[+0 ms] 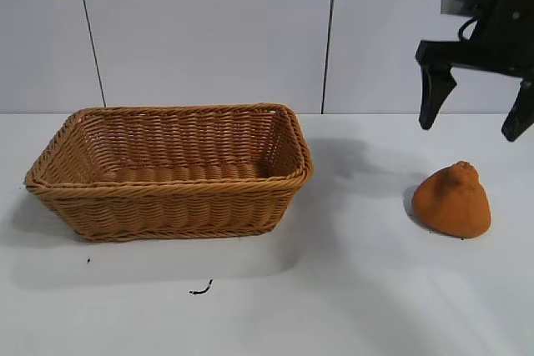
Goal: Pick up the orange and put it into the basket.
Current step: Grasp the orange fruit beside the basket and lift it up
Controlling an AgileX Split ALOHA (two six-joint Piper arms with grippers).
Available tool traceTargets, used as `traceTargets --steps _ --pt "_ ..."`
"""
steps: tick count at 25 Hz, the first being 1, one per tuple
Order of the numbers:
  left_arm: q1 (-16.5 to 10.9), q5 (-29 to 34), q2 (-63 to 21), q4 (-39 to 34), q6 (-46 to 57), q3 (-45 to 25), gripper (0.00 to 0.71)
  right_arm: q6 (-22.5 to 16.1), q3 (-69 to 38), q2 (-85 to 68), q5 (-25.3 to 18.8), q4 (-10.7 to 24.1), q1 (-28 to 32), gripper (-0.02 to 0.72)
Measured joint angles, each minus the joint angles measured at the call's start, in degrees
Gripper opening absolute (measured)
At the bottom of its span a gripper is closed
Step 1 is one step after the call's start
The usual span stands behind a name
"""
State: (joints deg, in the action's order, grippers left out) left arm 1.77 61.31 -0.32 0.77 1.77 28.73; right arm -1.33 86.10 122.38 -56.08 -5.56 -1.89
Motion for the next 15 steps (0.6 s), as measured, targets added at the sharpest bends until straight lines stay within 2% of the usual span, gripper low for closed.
traceTargets --steps 5,7,8,12,13,14,15 --pt "0.0 0.0 0.0 0.0 0.0 0.0 0.666 0.0 0.03 3.17 1.67 0.16 0.0 0.666" --pt "0.0 0.0 0.0 0.0 0.0 0.0 0.666 0.0 0.03 3.57 1.61 0.32 0.0 0.608" --pt "0.0 0.0 0.0 0.0 0.0 0.0 0.666 0.0 0.03 3.56 1.67 0.32 0.0 0.561" --pt "0.0 0.0 0.0 0.0 0.0 0.0 0.666 0.0 0.15 3.45 1.32 0.37 0.0 0.194" --pt "0.0 0.0 0.0 0.0 0.0 0.0 0.666 0.0 0.15 3.45 1.32 0.37 0.0 0.194" --pt "0.0 0.0 0.0 0.0 0.0 0.0 0.666 0.0 0.37 3.21 1.07 0.37 0.0 0.125" --pt "0.0 0.0 0.0 0.0 0.0 0.0 0.666 0.0 0.51 2.73 0.65 0.37 0.0 0.087"
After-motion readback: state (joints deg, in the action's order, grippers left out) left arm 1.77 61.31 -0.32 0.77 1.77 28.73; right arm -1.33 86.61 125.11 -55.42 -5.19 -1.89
